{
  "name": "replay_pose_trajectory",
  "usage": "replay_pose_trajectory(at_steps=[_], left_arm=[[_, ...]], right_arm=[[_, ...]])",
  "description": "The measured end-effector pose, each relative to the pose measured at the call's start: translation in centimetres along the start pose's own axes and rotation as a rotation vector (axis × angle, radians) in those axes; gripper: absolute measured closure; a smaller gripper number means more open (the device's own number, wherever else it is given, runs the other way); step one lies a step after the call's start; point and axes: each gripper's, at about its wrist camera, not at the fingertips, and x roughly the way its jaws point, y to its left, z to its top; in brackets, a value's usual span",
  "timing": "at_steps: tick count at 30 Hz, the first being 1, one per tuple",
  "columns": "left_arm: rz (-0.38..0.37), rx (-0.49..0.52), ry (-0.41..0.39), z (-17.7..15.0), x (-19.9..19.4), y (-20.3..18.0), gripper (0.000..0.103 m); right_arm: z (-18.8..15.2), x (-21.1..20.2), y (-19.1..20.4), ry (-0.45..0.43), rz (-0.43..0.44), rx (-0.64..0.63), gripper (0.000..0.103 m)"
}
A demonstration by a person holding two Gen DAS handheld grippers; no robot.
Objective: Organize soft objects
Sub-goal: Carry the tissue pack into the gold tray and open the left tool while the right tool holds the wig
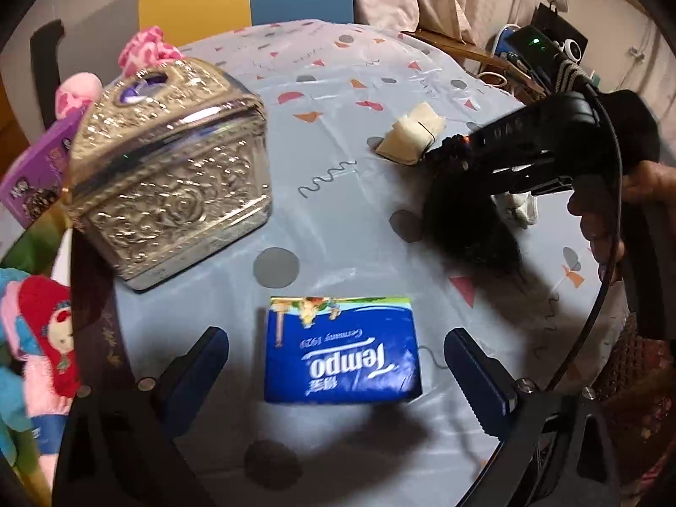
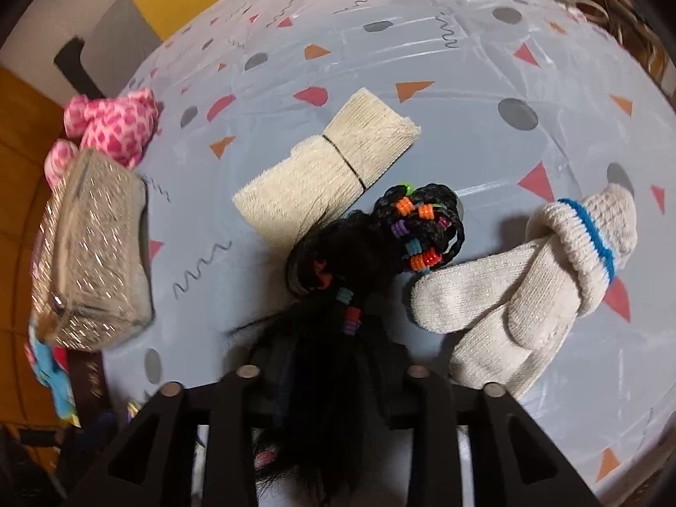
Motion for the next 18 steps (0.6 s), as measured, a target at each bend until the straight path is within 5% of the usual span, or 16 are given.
replay_pose_trajectory(at_steps=[2,9,12,18], left_arm=[[-0.016,-0.007,-0.005,0.1,0.4,0.0,0.03],[-0.013,-0.005,-0.018,-0.6,1.0,-0.3,0.03],[-0.014,-0.005,-0.035,-1.1,0.9,-0.4,0.03],[-0.001,0.008,-0.071,-2.5,0.1,-0.6,0.03]], right_arm=[[0.2,-0.2,-0.6,-0.012,0.02,0.035,0.061],[0.8,-0.1,-1.2,-0.032,0.023,0.089,0.061],[0.6,0.5,0.8,-0.043,-0.131,-0.027,0.089],[-1.3,2.3,6.1,0.018,-0.125,-0.321,0.085]])
